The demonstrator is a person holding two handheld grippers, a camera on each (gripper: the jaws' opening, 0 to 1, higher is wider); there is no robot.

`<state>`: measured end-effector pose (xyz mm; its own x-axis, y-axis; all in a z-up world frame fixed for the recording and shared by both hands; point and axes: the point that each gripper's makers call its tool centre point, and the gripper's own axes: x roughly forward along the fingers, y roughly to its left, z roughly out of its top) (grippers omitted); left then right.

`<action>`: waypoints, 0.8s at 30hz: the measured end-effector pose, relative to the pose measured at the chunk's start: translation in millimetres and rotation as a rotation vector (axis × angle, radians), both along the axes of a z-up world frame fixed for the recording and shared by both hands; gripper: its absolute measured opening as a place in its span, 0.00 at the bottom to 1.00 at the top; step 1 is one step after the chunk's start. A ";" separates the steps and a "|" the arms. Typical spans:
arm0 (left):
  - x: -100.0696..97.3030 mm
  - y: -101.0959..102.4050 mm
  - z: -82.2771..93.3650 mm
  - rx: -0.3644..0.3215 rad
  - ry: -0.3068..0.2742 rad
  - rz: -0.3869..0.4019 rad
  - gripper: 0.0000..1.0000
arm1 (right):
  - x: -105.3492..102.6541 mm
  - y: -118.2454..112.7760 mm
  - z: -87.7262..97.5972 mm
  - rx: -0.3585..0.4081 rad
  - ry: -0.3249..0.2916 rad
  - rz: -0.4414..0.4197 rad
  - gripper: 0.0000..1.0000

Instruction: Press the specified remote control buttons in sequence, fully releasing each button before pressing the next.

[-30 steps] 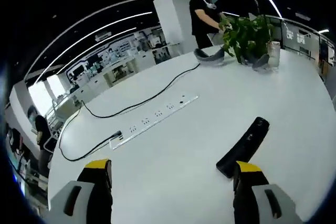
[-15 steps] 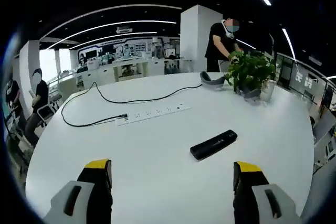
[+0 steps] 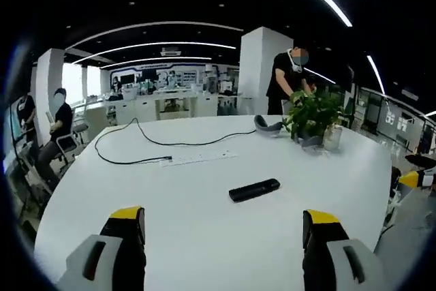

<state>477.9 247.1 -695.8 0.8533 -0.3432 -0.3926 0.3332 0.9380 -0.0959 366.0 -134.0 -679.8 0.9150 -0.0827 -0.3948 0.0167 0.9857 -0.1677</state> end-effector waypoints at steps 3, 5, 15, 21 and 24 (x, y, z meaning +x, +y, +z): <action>-16.6 0.8 -0.7 -0.008 -0.001 0.023 1.00 | -0.1 -0.2 -0.6 -0.001 0.002 0.001 0.95; -30.1 -1.8 -4.4 -0.019 0.032 0.025 1.00 | -0.6 0.6 -1.5 -0.005 0.008 0.007 0.94; -97.2 -7.6 1.7 -0.069 0.034 0.095 1.00 | -2.4 0.7 0.0 0.000 0.006 0.011 0.90; -119.3 -6.1 -2.7 -0.113 0.052 0.148 1.00 | -2.6 2.7 2.0 0.007 -0.002 0.023 0.88; -127.3 -2.6 -3.5 -0.096 0.041 0.187 1.00 | -3.2 3.3 3.5 -0.004 -0.008 0.027 0.86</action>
